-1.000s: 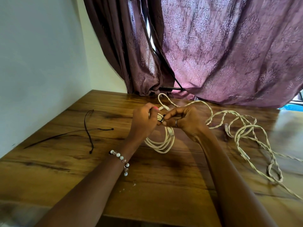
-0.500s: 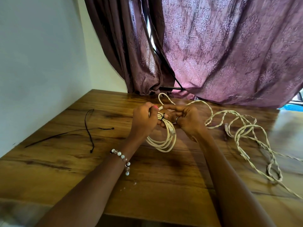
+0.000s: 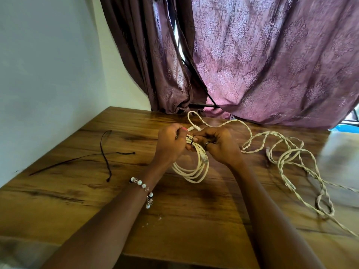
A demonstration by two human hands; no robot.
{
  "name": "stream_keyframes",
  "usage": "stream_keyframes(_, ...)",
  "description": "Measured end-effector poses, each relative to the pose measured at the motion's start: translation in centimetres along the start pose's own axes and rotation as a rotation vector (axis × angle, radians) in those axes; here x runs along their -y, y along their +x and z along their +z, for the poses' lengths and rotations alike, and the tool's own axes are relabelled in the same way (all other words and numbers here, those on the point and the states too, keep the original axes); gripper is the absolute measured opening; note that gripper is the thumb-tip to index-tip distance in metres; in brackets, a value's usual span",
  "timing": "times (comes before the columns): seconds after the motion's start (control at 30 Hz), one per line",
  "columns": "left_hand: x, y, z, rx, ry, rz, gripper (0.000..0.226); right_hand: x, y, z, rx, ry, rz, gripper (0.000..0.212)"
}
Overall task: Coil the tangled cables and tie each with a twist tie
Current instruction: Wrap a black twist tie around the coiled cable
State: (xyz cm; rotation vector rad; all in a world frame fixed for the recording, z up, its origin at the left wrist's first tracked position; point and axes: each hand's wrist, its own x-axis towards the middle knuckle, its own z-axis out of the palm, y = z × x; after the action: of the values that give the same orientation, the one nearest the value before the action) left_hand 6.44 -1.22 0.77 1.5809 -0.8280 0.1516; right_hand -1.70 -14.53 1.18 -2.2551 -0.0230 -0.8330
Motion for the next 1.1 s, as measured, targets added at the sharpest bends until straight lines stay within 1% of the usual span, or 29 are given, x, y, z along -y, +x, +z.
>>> stream_keyframes(0.07,-0.1,0.0,0.0,0.008,-0.024,-0.025,0.020,0.4,-0.1,-0.2,0.017,0.189,0.087,0.008)
stream_keyframes(0.13,-0.3,0.0,0.0,0.002,-0.031,-0.031,0.015,0.9,-0.2,-0.4,0.056,0.399,0.183,0.011)
stream_keyframes(0.17,-0.2,0.0,0.0,-0.007,-0.021,-0.021,0.013,0.9,-0.3,-0.6,0.073,0.460,0.220,0.012)
stream_keyframes(0.2,-0.2,0.0,0.0,-0.018,-0.003,-0.011,0.012,0.8,-0.3,-0.7,0.091,0.502,0.257,0.013)
stream_keyframes(0.3,0.2,-0.1,0.2,-0.007,0.030,-0.003,0.014,0.3,-0.2,-0.9,0.132,0.623,0.409,0.029)
stream_keyframes(0.37,0.4,-0.2,0.3,0.005,0.041,0.005,0.015,0.5,-0.1,-0.8,0.143,0.669,0.471,0.031)
stream_keyframes(0.47,0.4,-0.1,0.4,-0.007,0.033,0.007,0.014,0.6,-0.1,-0.7,0.138,0.696,0.490,0.028)
stream_keyframes(0.57,0.3,0.0,0.3,-0.035,0.026,-0.008,0.014,0.7,-0.2,-0.8,0.146,0.727,0.486,0.033)
stream_keyframes(0.7,0.3,0.1,0.1,-0.020,0.043,0.026,0.013,0.9,-0.1,-1.1,0.178,0.749,0.504,0.041)
stream_keyframes(0.83,0.2,0.1,-0.1,0.000,0.077,0.078,0.012,1.3,-0.2,-1.1,0.160,0.608,0.442,0.037)
stream_keyframes(0.93,0.3,0.1,-0.1,-0.004,0.108,0.094,0.013,1.6,-0.3,-1.3,0.135,0.540,0.390,0.023)
stream_keyframes(0.97,0.4,0.2,0.0,-0.003,0.114,0.093,0.013,1.6,-0.3,-1.3,0.134,0.520,0.375,0.021)
stream_keyframes(1.1,0.5,0.1,0.0,0.008,0.104,0.102,0.013,1.6,-0.3,-1.3,0.139,0.446,0.342,0.024)
